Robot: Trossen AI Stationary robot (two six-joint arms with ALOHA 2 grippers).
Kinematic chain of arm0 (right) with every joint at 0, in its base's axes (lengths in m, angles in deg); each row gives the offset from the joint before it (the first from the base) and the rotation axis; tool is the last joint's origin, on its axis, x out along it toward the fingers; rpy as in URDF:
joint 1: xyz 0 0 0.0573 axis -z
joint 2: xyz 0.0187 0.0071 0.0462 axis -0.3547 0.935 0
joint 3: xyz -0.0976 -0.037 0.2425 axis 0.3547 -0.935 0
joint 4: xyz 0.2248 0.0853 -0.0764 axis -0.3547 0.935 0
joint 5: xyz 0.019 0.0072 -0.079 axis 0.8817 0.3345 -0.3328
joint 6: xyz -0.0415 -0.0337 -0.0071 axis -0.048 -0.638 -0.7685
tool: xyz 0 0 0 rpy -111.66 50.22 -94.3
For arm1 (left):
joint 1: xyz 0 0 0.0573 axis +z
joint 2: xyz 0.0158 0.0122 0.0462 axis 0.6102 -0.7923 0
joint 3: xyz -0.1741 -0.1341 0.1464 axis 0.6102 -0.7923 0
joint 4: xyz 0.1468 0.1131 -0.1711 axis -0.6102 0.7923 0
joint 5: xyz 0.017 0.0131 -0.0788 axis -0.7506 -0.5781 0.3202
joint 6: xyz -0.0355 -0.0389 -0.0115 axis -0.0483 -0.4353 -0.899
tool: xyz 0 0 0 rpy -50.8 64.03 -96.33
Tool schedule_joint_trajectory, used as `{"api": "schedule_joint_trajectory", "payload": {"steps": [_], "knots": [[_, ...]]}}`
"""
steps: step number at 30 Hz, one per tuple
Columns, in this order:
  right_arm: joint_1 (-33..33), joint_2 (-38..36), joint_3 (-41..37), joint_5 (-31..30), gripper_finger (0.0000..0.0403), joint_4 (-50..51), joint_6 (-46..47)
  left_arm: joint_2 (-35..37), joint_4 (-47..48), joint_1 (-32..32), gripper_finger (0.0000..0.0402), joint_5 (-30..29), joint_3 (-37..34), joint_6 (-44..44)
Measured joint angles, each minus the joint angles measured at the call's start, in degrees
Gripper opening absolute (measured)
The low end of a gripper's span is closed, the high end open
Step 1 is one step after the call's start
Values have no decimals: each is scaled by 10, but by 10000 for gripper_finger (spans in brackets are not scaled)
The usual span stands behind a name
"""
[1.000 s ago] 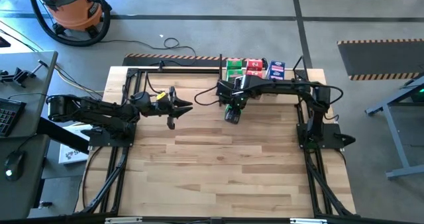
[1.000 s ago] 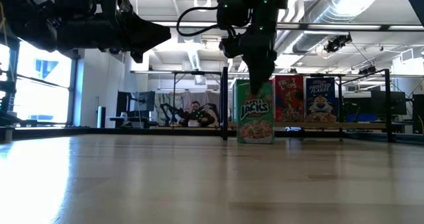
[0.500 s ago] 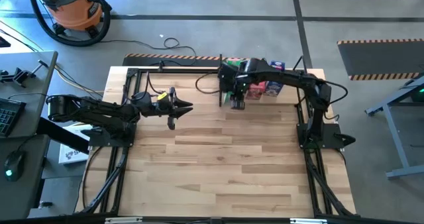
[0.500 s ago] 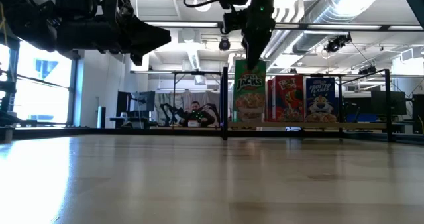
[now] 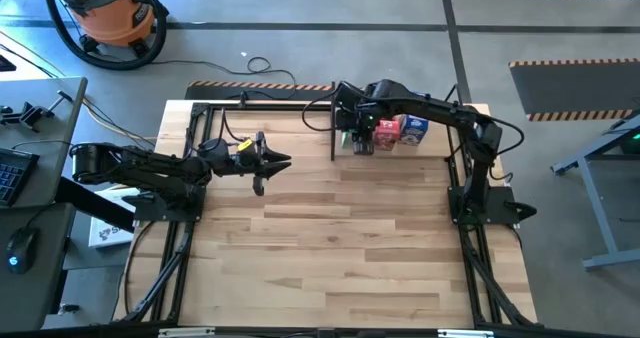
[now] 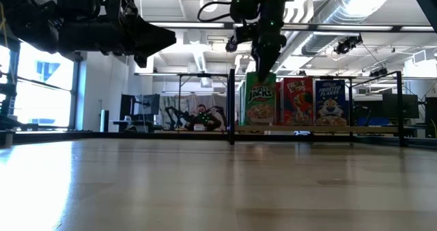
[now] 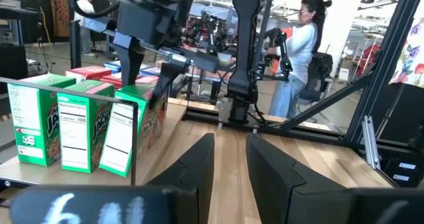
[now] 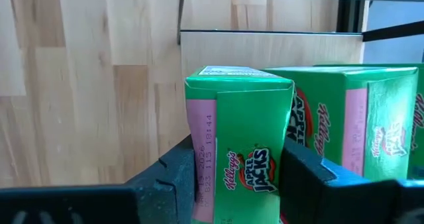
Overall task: Stack cereal on shelf
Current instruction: Put the green cereal box on the shelf
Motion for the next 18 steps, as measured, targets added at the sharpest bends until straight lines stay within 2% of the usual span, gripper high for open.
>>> {"api": "schedule_joint_trajectory", "payload": {"steps": [4,12,18], "knots": [[1,0,0,-13,158,0,6,0,0,0,78,0,0,0],[0,0,0,-27,222,-4,8,0,0,0,78,0,0,-5],[-5,0,7,-62,228,-1,6,0,0,0,78,0,0,-5]]}}
